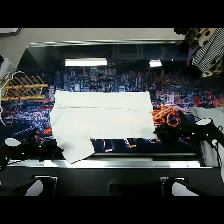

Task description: Fold the clothes and pants, and hang the long-sleeved shirts on hangers.

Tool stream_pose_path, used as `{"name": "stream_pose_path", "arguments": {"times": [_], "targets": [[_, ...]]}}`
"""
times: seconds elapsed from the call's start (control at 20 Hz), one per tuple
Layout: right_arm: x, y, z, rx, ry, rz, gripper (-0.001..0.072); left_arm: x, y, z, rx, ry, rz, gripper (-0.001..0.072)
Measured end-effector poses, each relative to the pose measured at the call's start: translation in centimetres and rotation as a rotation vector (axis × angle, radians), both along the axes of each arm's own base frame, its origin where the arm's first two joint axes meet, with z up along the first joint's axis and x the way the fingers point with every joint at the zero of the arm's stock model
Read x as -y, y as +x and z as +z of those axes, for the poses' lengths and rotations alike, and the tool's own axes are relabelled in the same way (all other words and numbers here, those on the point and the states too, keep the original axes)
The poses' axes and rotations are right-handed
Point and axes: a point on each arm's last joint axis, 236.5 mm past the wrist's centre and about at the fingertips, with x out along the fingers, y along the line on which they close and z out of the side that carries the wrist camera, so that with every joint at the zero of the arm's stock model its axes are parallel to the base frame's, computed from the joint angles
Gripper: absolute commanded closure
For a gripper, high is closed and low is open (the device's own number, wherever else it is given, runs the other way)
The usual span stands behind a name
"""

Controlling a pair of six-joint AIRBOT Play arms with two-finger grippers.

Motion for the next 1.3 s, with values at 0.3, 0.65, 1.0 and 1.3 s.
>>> {"name": "stream_pose_path", "arguments": {"times": [0.3, 0.65, 1.0, 1.3], "targets": [[-0.9, -0.9, -0.6, -0.012, 0.034, -0.011, 0.0503, 0.0, 0.1, 0.0, -0.001, 0.001, 0.007, 0.0691], [-0.9, 0.6, 0.0, 0.069, 0.030, -0.035, 0.0673, -1.5, 3.3, 2.9, 0.089, 0.040, -0.018, 0.0692], [-2.1, -2.5, 4.8, 0.110, 0.032, 0.097, 0.0674, -3.0, 4.9, 10.1, 0.154, 0.103, -0.077, 0.0692], [-2.5, -6.5, 9.9, 0.143, -0.040, 0.133, 0.0675, -2.7, 1.3, 13.4, 0.111, 0.145, -0.080, 0.0693]]}}
